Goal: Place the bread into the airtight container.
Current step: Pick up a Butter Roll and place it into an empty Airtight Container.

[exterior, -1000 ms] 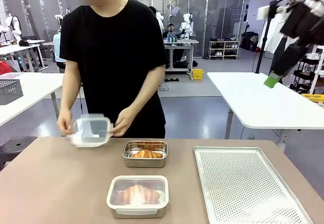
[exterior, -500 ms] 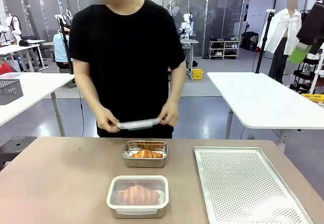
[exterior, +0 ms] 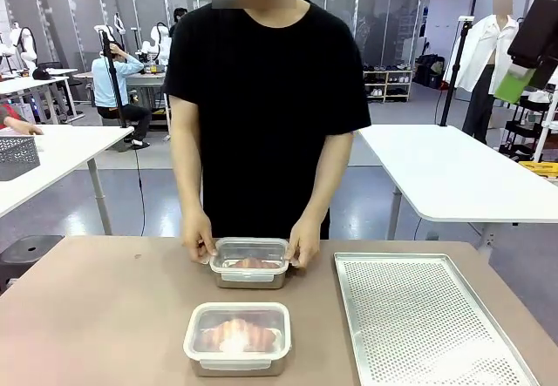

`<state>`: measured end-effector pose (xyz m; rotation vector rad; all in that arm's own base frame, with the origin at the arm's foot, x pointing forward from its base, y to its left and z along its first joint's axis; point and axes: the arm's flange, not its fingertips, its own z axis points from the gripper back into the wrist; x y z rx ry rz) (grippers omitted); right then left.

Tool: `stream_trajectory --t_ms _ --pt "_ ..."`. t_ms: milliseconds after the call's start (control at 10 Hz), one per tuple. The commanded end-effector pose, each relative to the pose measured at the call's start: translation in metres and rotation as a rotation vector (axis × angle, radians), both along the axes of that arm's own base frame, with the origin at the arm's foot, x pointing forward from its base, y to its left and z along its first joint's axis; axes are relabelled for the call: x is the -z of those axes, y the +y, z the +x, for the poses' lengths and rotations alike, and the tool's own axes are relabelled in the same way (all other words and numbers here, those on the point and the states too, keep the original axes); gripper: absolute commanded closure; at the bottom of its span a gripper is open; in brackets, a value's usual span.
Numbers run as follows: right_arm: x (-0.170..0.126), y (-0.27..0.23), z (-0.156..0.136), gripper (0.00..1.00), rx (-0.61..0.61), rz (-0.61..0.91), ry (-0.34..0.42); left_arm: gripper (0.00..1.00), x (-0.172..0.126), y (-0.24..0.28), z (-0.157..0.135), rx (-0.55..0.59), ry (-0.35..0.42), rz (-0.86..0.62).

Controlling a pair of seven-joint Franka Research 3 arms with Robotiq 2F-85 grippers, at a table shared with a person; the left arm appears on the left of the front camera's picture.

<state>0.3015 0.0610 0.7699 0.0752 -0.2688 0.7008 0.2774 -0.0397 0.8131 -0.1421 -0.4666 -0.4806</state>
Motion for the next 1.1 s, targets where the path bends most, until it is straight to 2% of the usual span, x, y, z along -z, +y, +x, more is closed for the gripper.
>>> stream_trajectory --t_ms 0,1000 --pt "0.0034 -0.0024 -0.002 0.0 -0.003 -0.006 -0.01 0.0 0.0005 0.0006 -0.0012 0.006 0.0 -0.001" --pt "0.0034 -0.0024 -0.002 0.0 -0.003 -0.006 -0.01 0.0 0.0005 0.0006 -0.0012 0.006 0.0 -0.001"
